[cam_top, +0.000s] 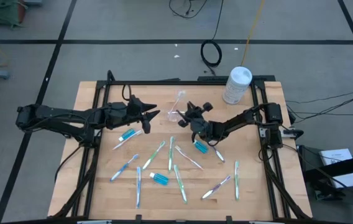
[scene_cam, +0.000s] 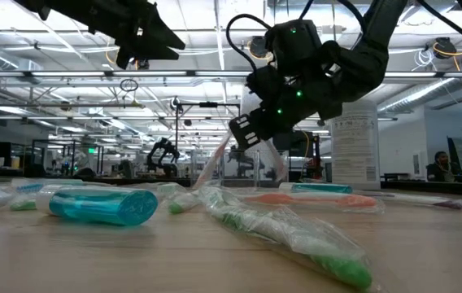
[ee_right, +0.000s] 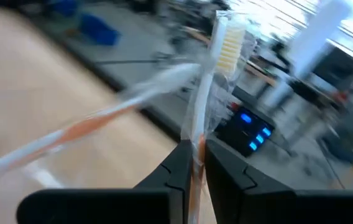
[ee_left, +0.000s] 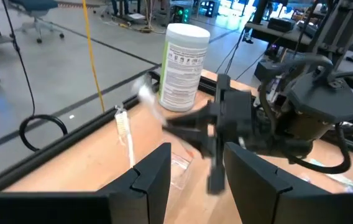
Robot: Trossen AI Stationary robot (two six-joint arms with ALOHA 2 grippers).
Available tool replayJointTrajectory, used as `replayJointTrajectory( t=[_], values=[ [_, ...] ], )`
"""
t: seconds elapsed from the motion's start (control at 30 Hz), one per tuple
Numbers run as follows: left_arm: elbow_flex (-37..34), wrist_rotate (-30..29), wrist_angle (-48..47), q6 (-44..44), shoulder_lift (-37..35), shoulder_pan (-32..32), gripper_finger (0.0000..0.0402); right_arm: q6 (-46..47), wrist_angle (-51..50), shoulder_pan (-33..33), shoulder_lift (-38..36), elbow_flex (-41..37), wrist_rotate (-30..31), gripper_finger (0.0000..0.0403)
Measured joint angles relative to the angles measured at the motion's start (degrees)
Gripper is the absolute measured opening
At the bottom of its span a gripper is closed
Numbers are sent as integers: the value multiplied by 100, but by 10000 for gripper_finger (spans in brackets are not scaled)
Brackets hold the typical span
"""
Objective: Pick & Place toothbrushing station
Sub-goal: Put the orange toothbrush into the transparent organizer, then put the blue mouthwash into the transparent organizer
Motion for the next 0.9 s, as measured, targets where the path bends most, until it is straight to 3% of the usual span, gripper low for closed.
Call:
replayJointTrajectory(
  t=[0.1,0.57,0.9],
  values=[
    [0,0,-7,-18,0,-63,152,255,-61,2,0,0,473,48],
    [0,0,-56,-130,0,-374,152,-30,-88,668,-51,-2,476,160],
    [0,4,-393,-416,0,-591,152,-1192,-117,831,-757,-14,595,172]
  ],
)
